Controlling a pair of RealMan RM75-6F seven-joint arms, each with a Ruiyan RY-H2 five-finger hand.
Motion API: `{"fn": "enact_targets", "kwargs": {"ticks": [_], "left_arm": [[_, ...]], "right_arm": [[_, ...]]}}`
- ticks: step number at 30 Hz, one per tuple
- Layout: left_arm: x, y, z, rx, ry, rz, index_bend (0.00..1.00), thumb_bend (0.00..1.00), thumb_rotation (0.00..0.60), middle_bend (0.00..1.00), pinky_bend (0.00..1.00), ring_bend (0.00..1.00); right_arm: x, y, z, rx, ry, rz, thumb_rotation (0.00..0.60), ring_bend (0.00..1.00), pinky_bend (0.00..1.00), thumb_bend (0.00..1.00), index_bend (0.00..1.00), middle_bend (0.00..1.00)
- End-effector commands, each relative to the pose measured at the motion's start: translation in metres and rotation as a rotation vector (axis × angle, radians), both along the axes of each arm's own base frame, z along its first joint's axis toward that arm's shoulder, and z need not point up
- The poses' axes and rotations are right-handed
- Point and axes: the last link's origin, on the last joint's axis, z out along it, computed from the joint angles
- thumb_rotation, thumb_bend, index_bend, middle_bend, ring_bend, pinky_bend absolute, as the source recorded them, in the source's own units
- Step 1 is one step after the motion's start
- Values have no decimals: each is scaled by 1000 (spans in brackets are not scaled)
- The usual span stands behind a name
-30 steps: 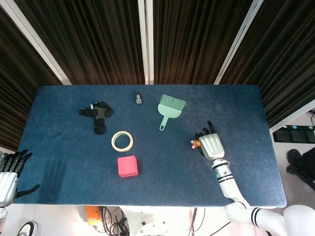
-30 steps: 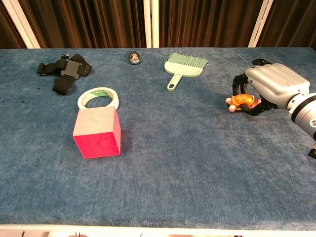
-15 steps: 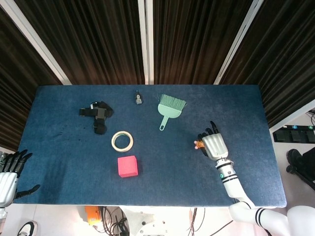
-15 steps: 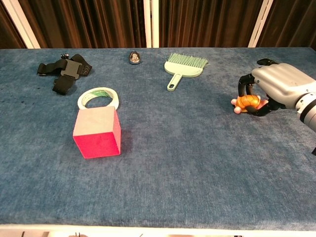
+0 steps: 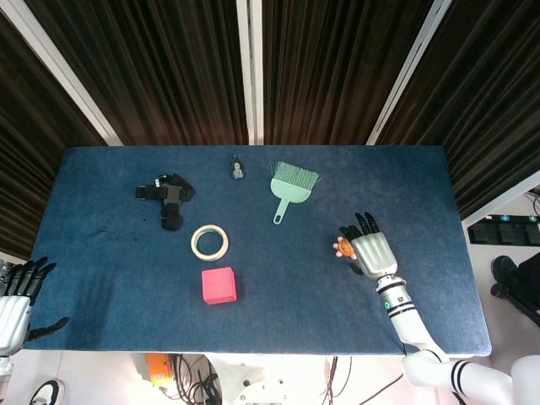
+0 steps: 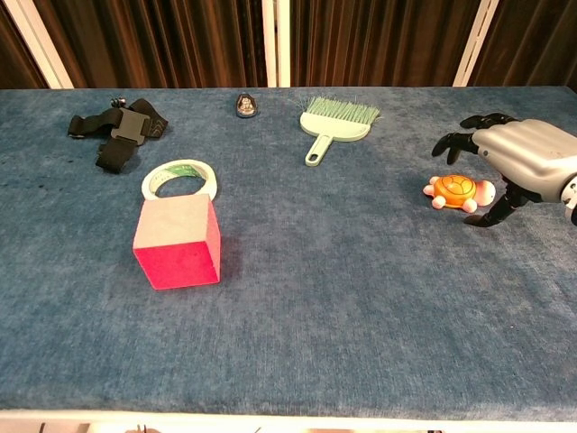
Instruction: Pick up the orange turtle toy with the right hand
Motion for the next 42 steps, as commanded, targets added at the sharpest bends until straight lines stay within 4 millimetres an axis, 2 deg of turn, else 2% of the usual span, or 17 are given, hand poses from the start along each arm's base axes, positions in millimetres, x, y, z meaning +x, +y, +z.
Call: {"fn": "enact_targets", "kwargs": {"ticks": [1,3,8,10,13,18,20,24,26,27,29,31,32,34,35,36,42], "left_arm": [[-1,0,1,1,1,2,111,0,600,27,19,0],[-1,0,2,2,1,4,110,0,600,27,19,0],[-2,1,2,1,0,5,111,0,600,26,19,0],[-2,0,2,1,0,5,111,0,600,26,20,0],[-3,0,3,1,0,7,110,0,600,27,20,0],[-3,0,3,-1,-1,7,110,0,600,26,20,0],[-3,1,3,1,-1,6,110,0,600,27,20,0],[-2,0,4,4,0,5,110,0,600,27,19,0],[-2,0,4,4,2,4,111,0,600,26,19,0],[-1,0,4,4,1,3,111,0,600,26,19,0],[0,0,4,4,1,0,110,0,600,27,19,0],[1,0,4,2,1,-2,110,0,600,27,20,0],[1,0,4,2,2,-3,110,0,600,27,19,0],[2,0,4,3,4,-6,110,0,600,27,19,0],[3,-1,4,5,4,-7,111,0,600,27,19,0],[3,-1,5,8,4,-9,110,0,600,26,19,0],[9,-2,6,18,1,-24,110,0,600,27,20,0]], "right_arm": [[2,-3,-3,-10,-2,0,600,0,0,170,314,335],[3,-4,-4,-16,-4,3,600,0,0,226,352,362],[7,-7,-10,-10,1,9,600,5,0,284,425,388],[8,-8,-11,-18,-3,11,600,32,0,306,494,424],[10,-9,-13,-39,-7,16,600,96,0,324,618,525],[15,-11,-15,-55,-46,39,600,259,0,327,914,762],[17,-12,-16,-66,-65,54,600,320,0,335,983,835],[19,-12,-16,-82,-85,79,600,396,0,368,1000,917],[16,-11,-16,-78,-79,79,600,404,0,366,1000,914],[14,-11,-16,-70,-66,79,600,391,0,346,981,883],[8,-9,-17,-33,-22,69,600,300,0,245,811,731],[1,-8,-17,12,24,35,600,119,0,82,415,434],[0,-7,-16,28,28,20,600,59,0,34,247,300],[0,-4,-12,46,14,-5,600,2,0,1,46,90],[0,-2,-9,44,10,-7,600,0,0,0,5,25],[1,1,-5,40,4,-8,600,0,0,0,0,0],[-6,22,36,-57,-67,9,600,0,0,0,0,0]]}}
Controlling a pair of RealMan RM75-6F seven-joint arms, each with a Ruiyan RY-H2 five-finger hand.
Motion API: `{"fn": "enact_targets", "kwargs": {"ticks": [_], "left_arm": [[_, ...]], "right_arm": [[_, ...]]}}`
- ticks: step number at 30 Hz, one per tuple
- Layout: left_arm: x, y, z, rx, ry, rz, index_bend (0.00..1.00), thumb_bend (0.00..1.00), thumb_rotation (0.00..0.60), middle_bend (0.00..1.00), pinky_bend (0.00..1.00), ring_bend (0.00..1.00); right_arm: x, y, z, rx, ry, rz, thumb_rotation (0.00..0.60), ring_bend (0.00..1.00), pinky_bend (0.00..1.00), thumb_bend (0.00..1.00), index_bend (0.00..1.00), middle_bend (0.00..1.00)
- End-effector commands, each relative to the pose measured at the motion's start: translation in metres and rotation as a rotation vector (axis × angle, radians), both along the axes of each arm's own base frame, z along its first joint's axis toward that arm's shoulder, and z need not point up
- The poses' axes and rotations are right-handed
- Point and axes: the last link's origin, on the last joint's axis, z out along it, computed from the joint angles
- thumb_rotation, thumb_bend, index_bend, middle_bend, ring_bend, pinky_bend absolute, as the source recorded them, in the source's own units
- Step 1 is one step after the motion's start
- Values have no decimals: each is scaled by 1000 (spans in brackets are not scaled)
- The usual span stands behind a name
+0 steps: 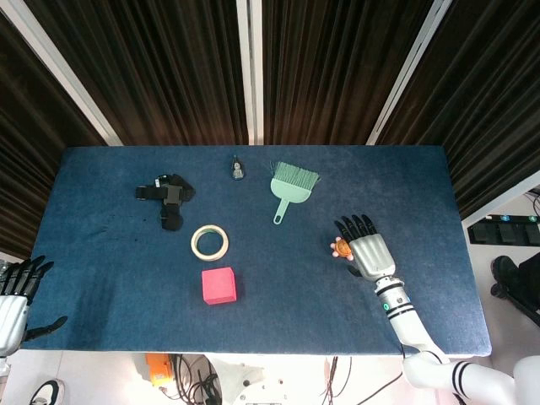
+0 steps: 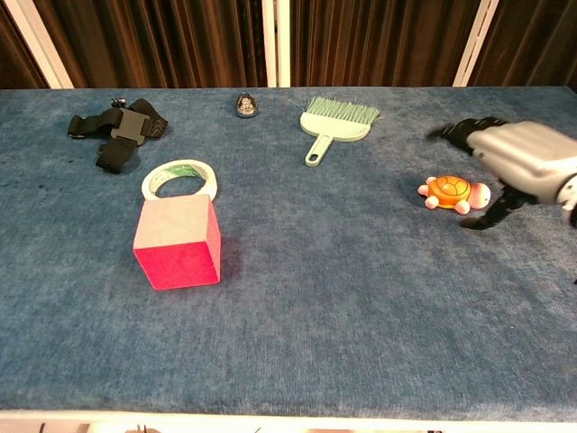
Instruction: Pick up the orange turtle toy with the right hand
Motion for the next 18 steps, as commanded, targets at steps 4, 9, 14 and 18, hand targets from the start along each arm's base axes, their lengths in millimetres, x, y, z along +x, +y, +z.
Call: {"fn": "enact_targets", "kwargs": {"ticks": [4,9,14,18], "left_arm": [[5,-4,-1,-2,0,-10,111,0,600,27,20,0],[7,-4,1,1,6,-11,110,0,600,27,20,0],[9,-2,-3,-4,5,-15,110,0,600,26,20,0],[11,-1,-6,-9,9,-23,110,0,600,26,19,0]], "right_arm": [[-31,55,60,-109,-70,-17,600,0,0,0,0,0],[-78,110,101,-186,-60,-83,600,0,0,20,0,0],[-115,141,127,-262,-80,-147,600,0,0,42,0,0],[-116,142,136,-294,-100,-134,600,0,0,43,0,0]]}}
